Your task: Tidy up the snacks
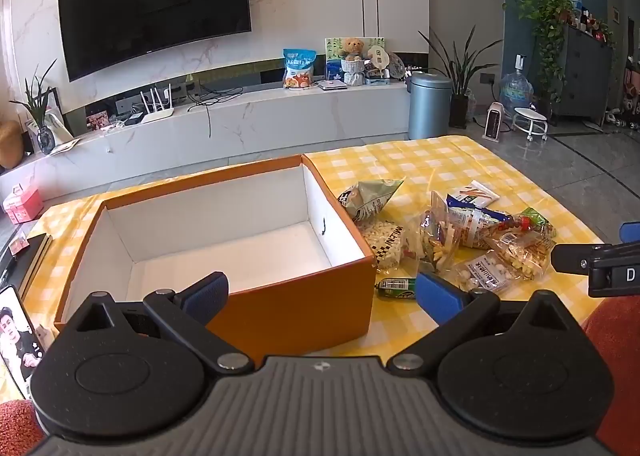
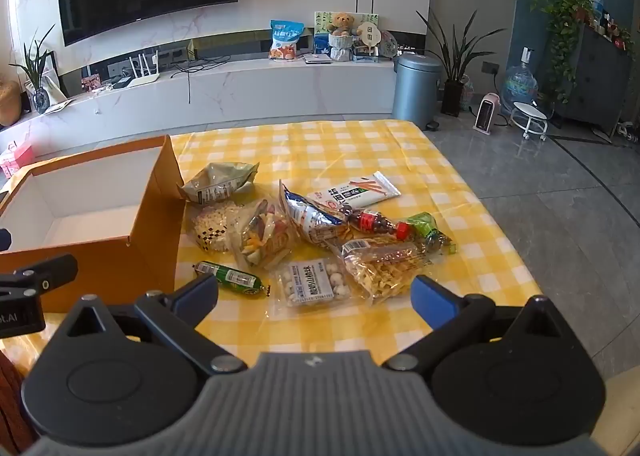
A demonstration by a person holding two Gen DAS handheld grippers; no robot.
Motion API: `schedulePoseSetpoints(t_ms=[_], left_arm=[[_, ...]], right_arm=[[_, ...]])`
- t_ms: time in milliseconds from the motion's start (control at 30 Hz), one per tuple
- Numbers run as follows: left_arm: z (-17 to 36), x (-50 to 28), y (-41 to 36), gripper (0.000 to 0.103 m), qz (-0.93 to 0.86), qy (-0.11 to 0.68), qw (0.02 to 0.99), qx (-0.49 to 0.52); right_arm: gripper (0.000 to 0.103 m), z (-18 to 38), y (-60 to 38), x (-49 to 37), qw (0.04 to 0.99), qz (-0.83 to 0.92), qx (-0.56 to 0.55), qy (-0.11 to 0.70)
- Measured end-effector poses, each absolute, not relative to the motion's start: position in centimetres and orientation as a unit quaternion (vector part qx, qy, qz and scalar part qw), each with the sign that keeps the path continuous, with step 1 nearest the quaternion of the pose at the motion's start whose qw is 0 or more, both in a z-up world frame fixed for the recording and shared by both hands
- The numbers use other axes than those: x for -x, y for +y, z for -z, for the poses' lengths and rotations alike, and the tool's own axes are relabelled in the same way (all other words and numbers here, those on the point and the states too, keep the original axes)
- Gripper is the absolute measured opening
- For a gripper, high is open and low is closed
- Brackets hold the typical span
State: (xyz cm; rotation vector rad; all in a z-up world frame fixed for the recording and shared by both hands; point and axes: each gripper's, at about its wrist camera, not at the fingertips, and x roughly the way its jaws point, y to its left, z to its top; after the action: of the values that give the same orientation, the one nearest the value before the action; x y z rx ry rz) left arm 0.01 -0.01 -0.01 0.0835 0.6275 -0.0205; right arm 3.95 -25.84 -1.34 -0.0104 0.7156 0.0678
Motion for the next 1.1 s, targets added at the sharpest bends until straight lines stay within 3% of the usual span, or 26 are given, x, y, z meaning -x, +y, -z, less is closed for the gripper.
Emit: schedulePoseSetpoints(t_ms=[1100], left_arm=[[0.3,0.0,-0.3,0.103,0.008,0.318,0.947,-0.043]], right_arm=[[0.1,1.4,-25.5,-4.0,0.935,-0.036,0.001,0.353]])
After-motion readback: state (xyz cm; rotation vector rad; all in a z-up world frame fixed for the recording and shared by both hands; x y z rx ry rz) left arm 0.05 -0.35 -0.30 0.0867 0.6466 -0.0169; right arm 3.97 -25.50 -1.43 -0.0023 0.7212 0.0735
